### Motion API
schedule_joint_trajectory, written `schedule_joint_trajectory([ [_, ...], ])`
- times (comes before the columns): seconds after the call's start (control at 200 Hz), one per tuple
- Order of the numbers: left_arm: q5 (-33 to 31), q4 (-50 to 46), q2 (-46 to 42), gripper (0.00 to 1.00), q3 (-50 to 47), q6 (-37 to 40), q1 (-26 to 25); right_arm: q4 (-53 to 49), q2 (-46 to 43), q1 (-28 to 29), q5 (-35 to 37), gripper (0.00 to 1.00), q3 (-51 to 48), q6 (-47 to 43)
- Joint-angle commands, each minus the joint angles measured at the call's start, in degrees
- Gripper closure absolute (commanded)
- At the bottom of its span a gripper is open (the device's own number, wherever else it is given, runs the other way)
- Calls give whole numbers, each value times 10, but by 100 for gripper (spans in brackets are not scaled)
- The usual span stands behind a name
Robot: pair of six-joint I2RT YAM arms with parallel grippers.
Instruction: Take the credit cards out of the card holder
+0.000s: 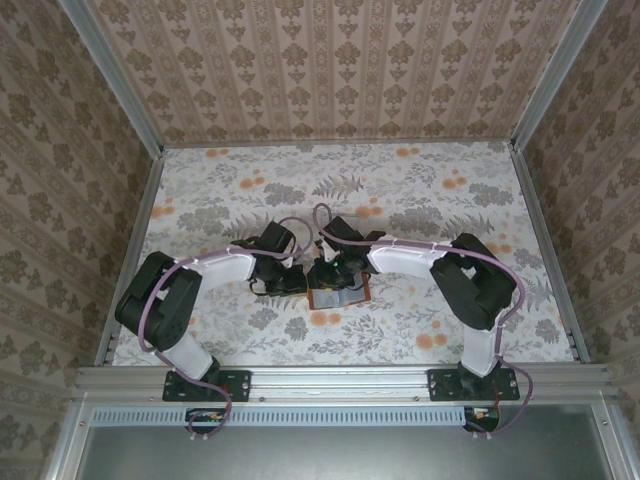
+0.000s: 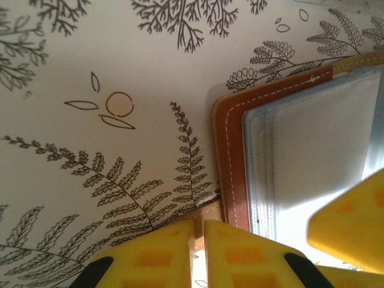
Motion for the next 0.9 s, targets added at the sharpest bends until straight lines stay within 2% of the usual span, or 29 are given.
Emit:
schedule_joint_trajectory([
  [0.0, 2, -18, -4, 85, -13, -5, 0, 0, 18, 3, -4, 70, 4, 12],
  [0.15, 1, -20, -5, 85, -12, -4, 0, -44, 21, 4, 37, 64, 6, -7],
  [0.385, 1, -22, -2, 85, -9, -2, 0, -135, 8, 7, 123, 61, 22, -31],
  [0.51, -3, -21, -4, 85, -9, -2, 1, -193, -3, 13, 179, 54, 41, -48],
  [0.73, 0, -24, -3, 85, -6, 0, 2, -272, -11, 23, 262, 51, 72, -68],
  [0.895, 1, -25, -3, 85, -5, 0, 2, -299, -17, 25, 292, 49, 77, -71],
])
